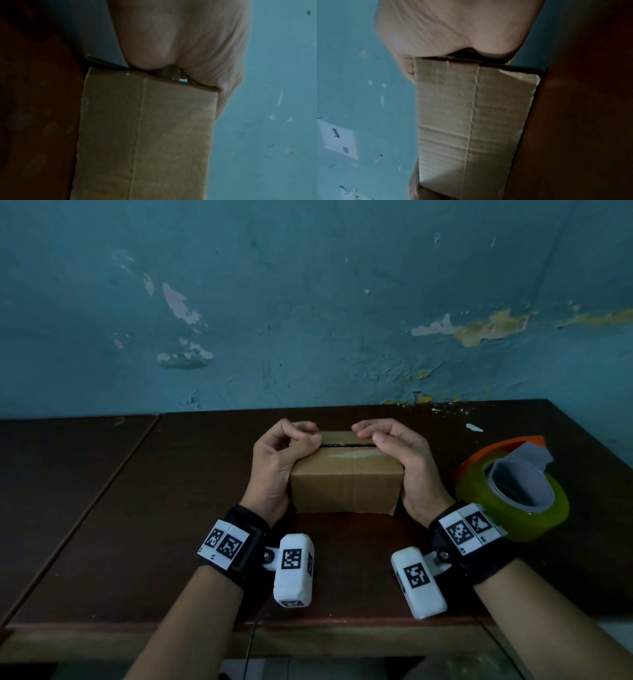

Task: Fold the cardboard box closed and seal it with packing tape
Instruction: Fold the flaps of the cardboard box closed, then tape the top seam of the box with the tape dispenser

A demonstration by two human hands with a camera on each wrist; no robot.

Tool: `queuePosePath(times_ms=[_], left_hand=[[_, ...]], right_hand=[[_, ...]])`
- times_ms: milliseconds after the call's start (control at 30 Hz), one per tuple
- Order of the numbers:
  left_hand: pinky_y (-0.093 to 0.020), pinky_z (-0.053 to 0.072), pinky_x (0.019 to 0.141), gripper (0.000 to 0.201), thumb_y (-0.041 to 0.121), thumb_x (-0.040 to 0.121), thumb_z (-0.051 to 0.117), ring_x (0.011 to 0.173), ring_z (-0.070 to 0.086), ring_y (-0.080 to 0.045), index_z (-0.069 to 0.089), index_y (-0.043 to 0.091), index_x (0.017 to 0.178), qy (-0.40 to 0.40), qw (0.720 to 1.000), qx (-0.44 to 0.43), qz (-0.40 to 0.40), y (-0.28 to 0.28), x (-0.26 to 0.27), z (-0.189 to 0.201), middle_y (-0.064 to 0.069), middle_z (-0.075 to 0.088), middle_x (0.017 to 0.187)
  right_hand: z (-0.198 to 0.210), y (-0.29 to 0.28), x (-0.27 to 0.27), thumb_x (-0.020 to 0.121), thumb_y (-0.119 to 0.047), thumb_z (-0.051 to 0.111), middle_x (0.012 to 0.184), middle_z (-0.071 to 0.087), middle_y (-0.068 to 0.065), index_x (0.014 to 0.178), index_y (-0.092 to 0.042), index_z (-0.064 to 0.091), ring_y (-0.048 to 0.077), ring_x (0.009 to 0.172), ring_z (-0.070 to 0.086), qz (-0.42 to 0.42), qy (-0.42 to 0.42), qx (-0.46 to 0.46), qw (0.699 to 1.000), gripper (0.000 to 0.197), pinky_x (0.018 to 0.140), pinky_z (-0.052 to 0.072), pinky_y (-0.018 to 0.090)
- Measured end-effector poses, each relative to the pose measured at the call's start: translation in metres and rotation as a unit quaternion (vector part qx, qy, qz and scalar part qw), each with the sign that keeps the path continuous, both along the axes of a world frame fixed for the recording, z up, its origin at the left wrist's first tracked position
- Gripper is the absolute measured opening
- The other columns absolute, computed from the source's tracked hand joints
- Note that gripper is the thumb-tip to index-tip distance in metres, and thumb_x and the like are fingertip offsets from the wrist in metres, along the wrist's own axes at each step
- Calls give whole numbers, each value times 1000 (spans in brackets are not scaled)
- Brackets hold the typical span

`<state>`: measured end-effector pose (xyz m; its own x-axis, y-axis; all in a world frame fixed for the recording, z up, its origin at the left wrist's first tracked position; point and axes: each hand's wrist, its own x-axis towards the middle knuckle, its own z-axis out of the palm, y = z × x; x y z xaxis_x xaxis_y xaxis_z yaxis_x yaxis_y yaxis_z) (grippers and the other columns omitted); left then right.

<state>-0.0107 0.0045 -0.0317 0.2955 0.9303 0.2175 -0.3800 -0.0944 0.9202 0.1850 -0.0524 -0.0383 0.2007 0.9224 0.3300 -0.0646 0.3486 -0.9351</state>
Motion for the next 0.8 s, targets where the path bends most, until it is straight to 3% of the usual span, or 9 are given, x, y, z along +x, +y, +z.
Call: queuePosePath(times_ms=[100, 233, 400, 533, 633, 800], left_hand=[[-30, 52, 83, 17, 9, 79, 78, 100, 64, -14, 62, 16, 79, 18, 1000, -15, -14, 1, 1, -2, -2, 69, 109], [-38, 50, 86, 11, 13, 85, 65, 104, 63, -26, 64, 15, 96, 41, 997, -24, -63, 2, 0, 2, -11, 69, 115], [-47, 47, 91, 13, 13, 89, 58, 108, 63, -31, 69, 17, 95, 64, 994, -34, -78, 2, -2, 5, -15, 71, 119], [-42, 49, 89, 12, 20, 89, 60, 107, 64, -28, 69, 17, 97, 68, 994, -33, -74, 0, -2, 6, -21, 66, 128], [-43, 50, 91, 25, 35, 97, 54, 108, 64, -29, 68, 14, 97, 38, 995, -49, -75, -2, -3, 6, -22, 65, 130], [-39, 52, 81, 10, 16, 89, 63, 104, 63, -29, 69, 17, 97, 51, 994, -43, -86, 1, -3, 3, -15, 69, 122]], right_hand=[[-1, 1, 0, 87, -18, 57, 117, 73, 7, 97, -9, 72, 21, 118, 65, -6, -5, 2, 1000, 21, 106, 46, 44], [-1, 2, 0, 83, -15, 57, 118, 73, 7, 96, -9, 73, 23, 118, 65, -1, 1, -1, 1000, 20, 105, 46, 43], [-1, 4, 0, 80, -13, 57, 116, 74, 5, 91, -12, 72, 19, 116, 65, -6, -9, -7, 1000, 19, 100, 46, 38], [-1, 5, 0, 79, -12, 56, 115, 74, 4, 88, -13, 71, 16, 114, 66, -1, -12, -6, 1000, 18, 98, 45, 36], [0, 5, 1, 78, -13, 56, 115, 74, 5, 86, -14, 71, 16, 114, 65, -1, -16, -10, 1000, 16, 98, 44, 37], [1, 4, 1, 78, -13, 56, 115, 74, 5, 84, -14, 70, 17, 115, 65, -7, -25, -16, 1000, 15, 98, 44, 35]])
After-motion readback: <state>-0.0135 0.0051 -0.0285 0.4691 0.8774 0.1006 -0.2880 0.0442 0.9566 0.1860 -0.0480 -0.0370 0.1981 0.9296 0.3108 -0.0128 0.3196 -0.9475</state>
